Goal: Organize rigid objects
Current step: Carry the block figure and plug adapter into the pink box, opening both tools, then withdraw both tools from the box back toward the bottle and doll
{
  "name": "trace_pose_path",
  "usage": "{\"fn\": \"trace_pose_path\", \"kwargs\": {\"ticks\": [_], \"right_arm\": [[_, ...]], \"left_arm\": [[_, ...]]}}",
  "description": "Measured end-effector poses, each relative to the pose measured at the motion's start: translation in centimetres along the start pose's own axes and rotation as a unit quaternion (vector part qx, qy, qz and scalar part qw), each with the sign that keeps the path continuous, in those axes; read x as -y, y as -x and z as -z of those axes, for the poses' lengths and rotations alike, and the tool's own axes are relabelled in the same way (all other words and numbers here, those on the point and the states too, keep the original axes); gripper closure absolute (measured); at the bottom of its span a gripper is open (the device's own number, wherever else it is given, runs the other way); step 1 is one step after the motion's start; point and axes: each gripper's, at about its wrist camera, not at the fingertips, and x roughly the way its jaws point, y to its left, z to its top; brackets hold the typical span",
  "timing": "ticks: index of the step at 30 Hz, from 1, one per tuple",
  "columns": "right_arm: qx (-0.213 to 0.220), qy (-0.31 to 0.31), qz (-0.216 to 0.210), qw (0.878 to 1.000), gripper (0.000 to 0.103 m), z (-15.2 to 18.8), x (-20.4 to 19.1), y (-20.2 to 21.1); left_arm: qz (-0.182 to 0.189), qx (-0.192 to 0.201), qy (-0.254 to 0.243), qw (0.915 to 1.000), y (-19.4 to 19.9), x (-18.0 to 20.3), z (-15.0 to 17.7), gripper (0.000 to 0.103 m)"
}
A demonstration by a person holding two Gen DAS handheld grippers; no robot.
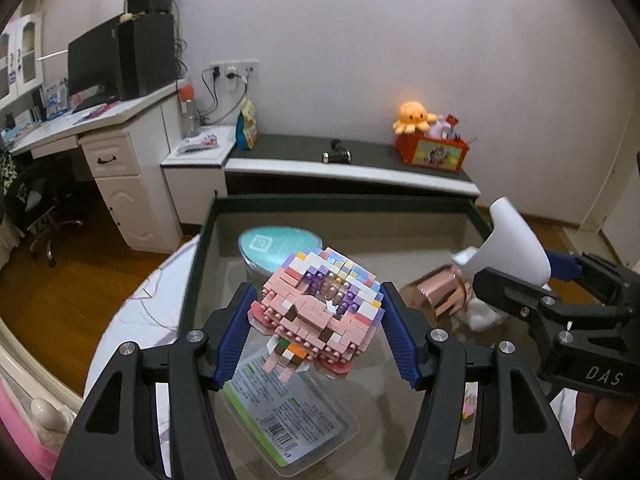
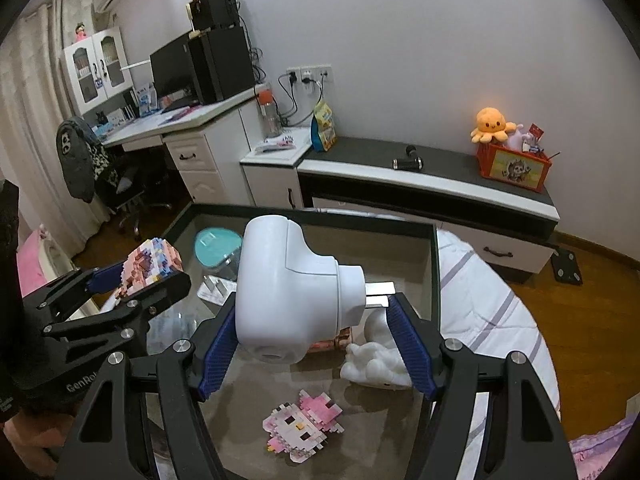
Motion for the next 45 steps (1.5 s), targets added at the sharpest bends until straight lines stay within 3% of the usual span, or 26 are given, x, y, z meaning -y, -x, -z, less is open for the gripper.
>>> {"fn": "trace_pose_path", "kwargs": {"ticks": [2,4,8,11,13,33,45], "right_arm": [[-0.006,-0.002,0.006,1.0,0.029,0.2,0.2,-0.3],[-0.016,-0.004,0.008,1.0,0.022,0.5,0.3,-0.6],[-0.025,-0.013,0.005,1.0,0.02,1.0,0.7,-0.3],[-0.026,-0.022,0.0,0.999,0.013,1.2,1.1,0.3],[-0.026,-0.026,0.014,0.999,0.0,1.4,1.1,0.9],[0.084,-0.042,0.019,0.995,0.0,4.8,-2.7,13.6],[0.129,-0.047,0.032,0.99,0.0,9.0,-3.9,20.2]], "left_arm": [[-0.006,-0.001,-0.001,1.0,0.0,-0.1,0.2,0.018],[-0.01,0.011,0.005,0.9999,0.5,-0.2,0.3,0.014],[-0.012,0.024,0.015,0.9995,1.8,-0.7,0.5,0.005],[-0.018,0.037,0.02,0.9989,3.4,-1.0,0.7,0.002],[-0.024,0.047,0.022,0.9984,4.6,-1.0,1.0,0.001],[-0.053,0.112,0.032,0.9918,17.7,0.0,7.2,0.0],[-0.054,0.117,0.03,0.9912,22.0,1.5,11.0,0.0]]}}
